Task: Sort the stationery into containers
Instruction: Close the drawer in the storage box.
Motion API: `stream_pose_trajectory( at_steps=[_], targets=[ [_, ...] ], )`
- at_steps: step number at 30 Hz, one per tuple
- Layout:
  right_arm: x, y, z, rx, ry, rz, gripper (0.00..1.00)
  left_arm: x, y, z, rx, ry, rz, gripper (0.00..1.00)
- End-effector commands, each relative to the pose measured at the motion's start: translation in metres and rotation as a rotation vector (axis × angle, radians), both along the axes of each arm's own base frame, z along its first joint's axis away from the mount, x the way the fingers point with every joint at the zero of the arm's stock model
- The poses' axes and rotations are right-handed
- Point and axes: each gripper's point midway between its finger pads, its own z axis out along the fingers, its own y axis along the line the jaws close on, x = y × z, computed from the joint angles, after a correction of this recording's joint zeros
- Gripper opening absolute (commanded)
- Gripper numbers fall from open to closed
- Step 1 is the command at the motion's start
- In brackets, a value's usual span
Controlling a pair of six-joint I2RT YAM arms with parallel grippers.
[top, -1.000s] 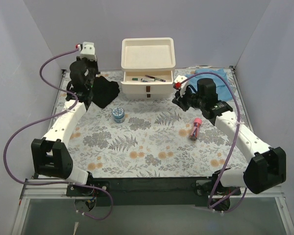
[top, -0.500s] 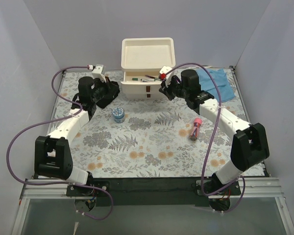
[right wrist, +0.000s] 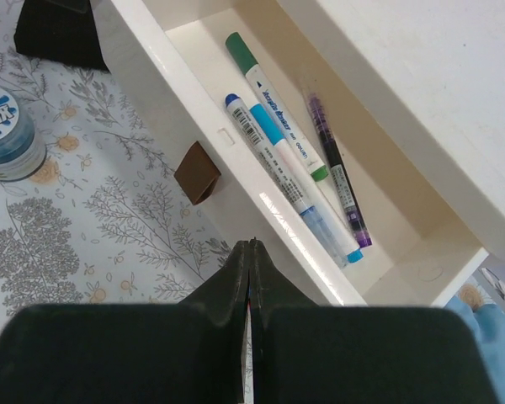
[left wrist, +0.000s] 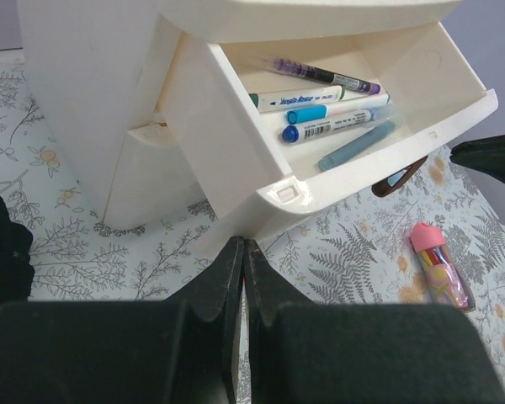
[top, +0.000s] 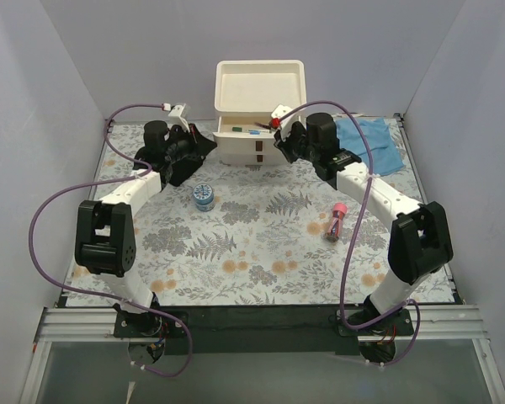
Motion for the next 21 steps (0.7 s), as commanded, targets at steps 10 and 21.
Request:
stream_pose_trajectory(
  at_steps=[10, 21],
  targets=[
    [0.046, -0.02, 0.048, -0.014, -0.213, -0.173, 0.01, -0.026, -0.013, 0.035, -0.03, -0.096, -0.112, 0.0],
    [0.07, -0.013, 0.053, -0.005, -0.242, -0.193, 0.01, -0.007, -0.018, 0.038, -0.038, -0.124, -0.096, 0.0]
  ],
)
